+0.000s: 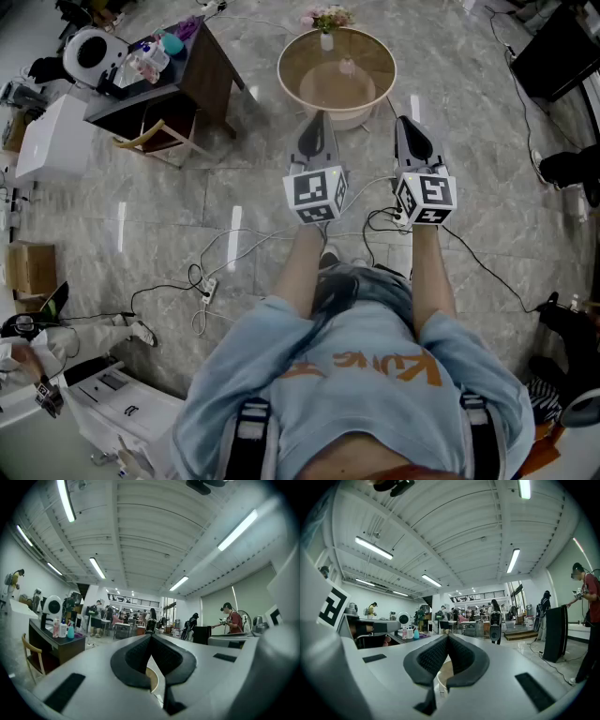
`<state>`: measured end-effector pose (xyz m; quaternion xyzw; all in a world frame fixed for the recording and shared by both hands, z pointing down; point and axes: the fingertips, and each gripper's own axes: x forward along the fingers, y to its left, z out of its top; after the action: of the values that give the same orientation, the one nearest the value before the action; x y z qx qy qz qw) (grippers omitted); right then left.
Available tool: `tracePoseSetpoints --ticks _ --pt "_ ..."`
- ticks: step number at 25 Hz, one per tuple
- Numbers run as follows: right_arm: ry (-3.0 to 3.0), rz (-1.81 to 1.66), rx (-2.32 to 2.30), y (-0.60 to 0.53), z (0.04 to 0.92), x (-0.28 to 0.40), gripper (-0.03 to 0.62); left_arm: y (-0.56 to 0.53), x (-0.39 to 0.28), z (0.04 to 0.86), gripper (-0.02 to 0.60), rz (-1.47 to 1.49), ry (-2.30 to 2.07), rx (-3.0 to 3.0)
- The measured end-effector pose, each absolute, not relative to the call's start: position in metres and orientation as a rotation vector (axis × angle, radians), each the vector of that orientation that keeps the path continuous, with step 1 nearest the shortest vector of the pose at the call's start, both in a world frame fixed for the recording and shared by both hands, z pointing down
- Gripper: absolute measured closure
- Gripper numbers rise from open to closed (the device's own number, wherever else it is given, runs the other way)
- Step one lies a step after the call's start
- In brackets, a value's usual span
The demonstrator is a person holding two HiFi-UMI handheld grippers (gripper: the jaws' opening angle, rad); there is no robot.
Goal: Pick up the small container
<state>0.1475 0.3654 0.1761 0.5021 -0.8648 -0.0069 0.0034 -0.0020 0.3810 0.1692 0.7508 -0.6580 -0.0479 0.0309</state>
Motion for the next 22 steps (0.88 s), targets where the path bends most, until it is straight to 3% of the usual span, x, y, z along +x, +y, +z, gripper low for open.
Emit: tracePoseSetpoints --ticks 15,22 --pt "-2.612 0.181 1.664 0.372 0.223 0.109 0.582 0.390 -0.066 0.223 0.558 -0.123 -1.927 2.200" --pt "-2.550 0.114 1.590 0.361 0.239 0.080 0.582 0.395 -0.114 0.254 0.558 -0.167 -1.930 2.093"
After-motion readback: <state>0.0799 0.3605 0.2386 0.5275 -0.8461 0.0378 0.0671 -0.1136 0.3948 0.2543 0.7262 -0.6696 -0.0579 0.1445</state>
